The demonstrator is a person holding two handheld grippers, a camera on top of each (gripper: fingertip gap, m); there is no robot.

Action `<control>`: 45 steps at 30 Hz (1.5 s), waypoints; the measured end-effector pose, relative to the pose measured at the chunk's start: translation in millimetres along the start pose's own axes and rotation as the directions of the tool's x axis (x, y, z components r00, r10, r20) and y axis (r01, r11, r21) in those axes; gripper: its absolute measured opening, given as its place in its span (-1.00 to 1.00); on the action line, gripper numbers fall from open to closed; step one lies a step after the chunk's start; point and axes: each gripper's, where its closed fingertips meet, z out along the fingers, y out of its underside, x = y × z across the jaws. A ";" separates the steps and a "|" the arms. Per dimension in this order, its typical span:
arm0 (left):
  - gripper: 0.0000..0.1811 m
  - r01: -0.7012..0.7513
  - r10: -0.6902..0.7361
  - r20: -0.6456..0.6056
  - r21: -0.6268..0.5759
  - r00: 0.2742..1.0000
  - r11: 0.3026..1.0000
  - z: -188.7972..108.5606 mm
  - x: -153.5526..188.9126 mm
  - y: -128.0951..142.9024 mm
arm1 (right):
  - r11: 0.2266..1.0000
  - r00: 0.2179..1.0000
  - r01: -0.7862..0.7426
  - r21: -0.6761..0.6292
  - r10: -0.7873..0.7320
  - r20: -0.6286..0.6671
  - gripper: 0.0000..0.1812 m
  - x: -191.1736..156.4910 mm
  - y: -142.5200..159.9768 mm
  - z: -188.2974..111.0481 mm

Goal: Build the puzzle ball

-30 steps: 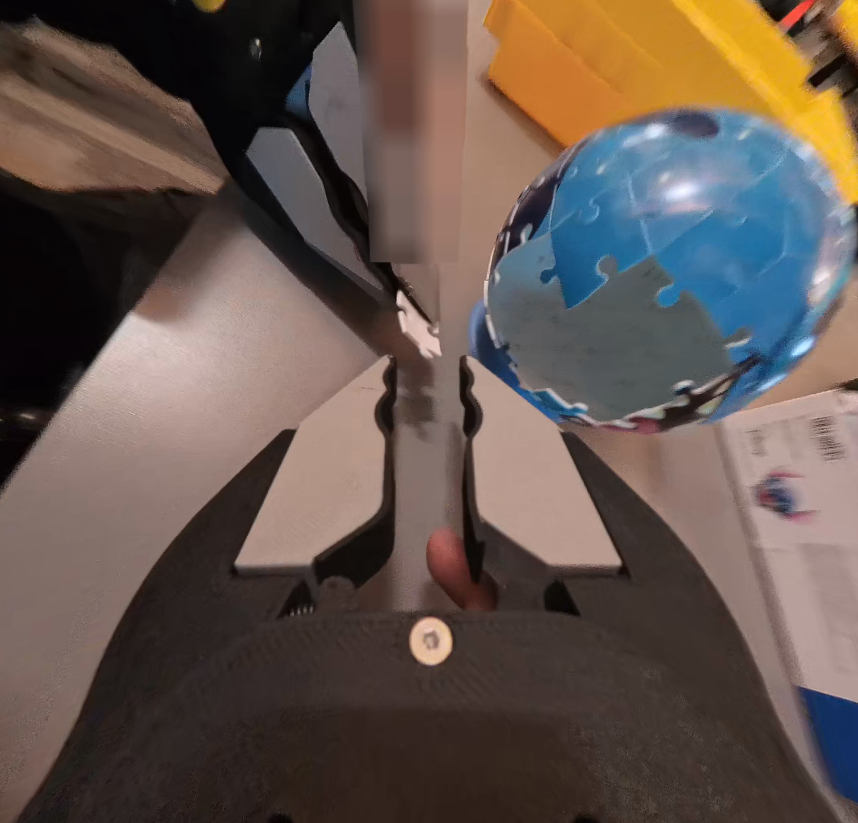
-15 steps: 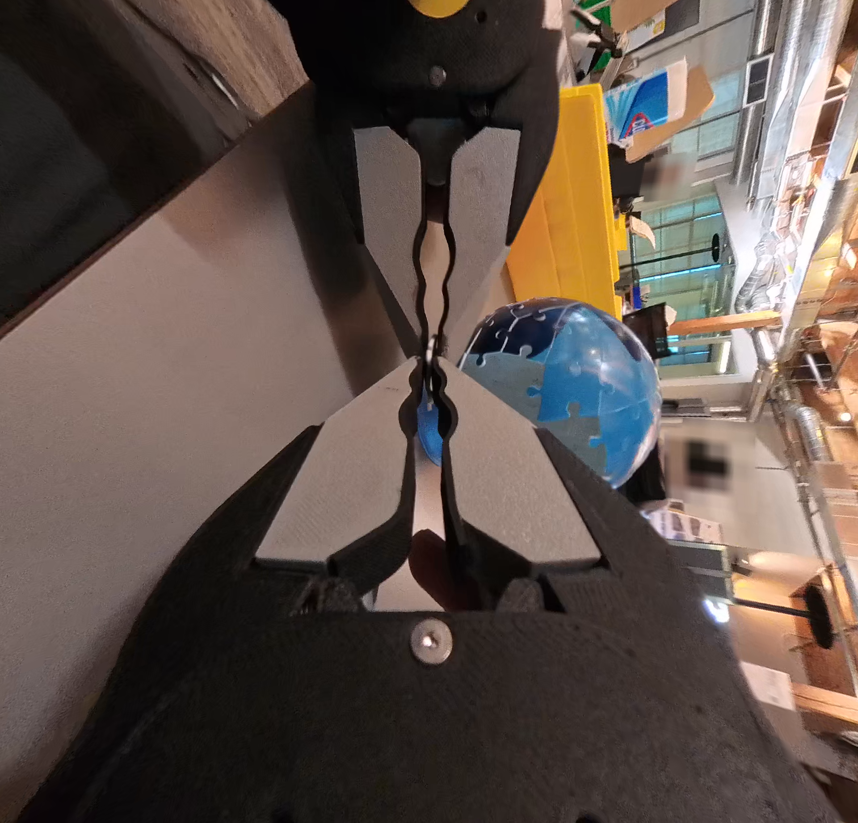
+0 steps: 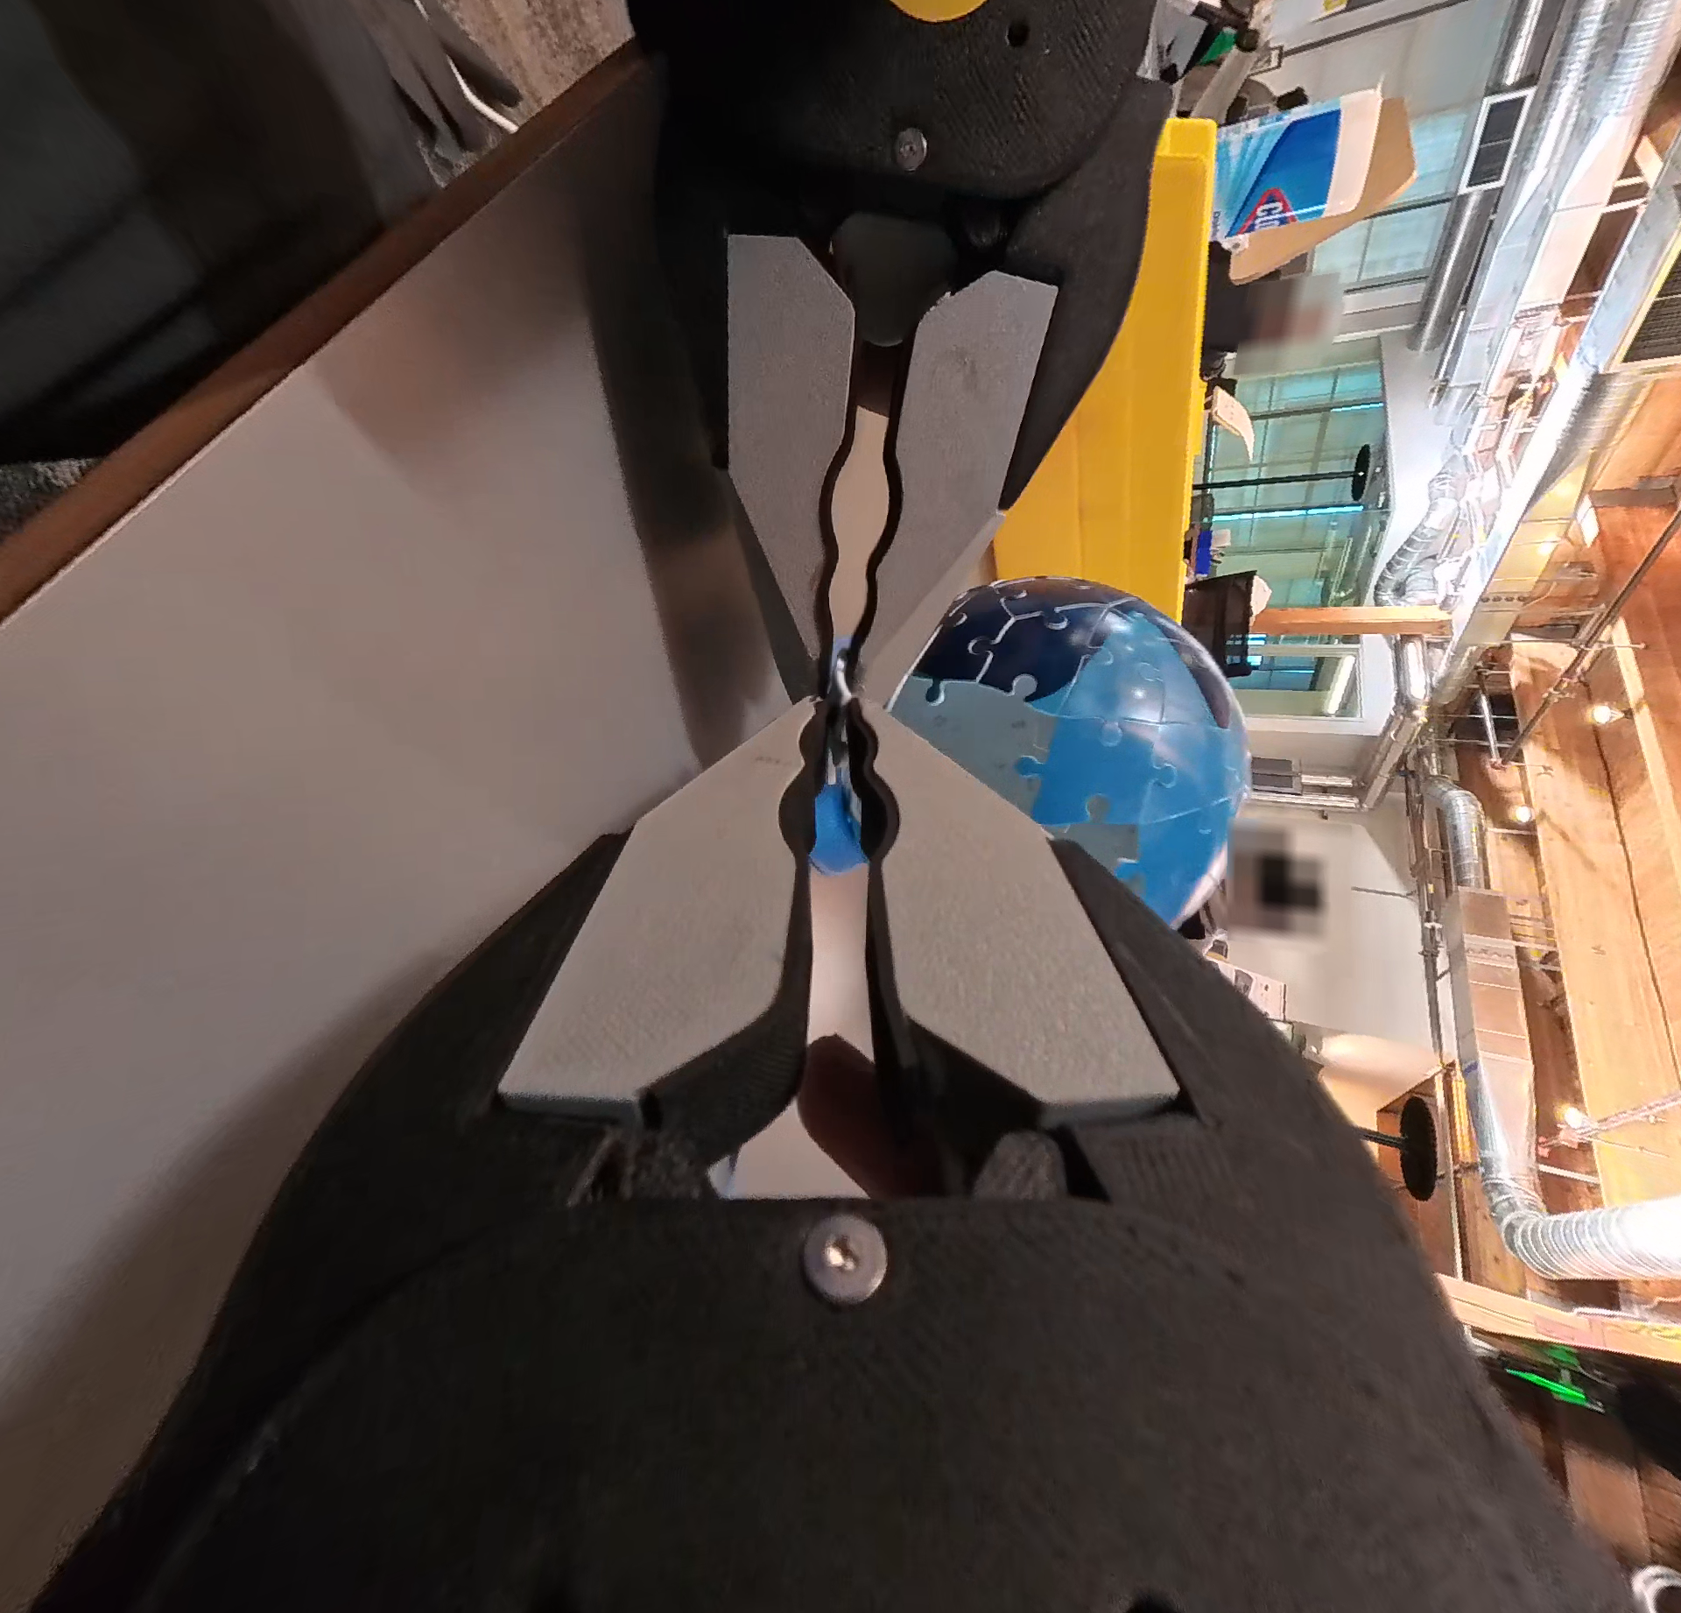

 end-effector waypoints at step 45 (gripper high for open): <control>-1.00 0.054 -0.058 0.122 0.036 0.991 0.998 -12.3 -20.7 -4.0 | 0.981 0.994 -0.100 0.166 0.106 -0.027 -1.00 3.5 10.0 -8.6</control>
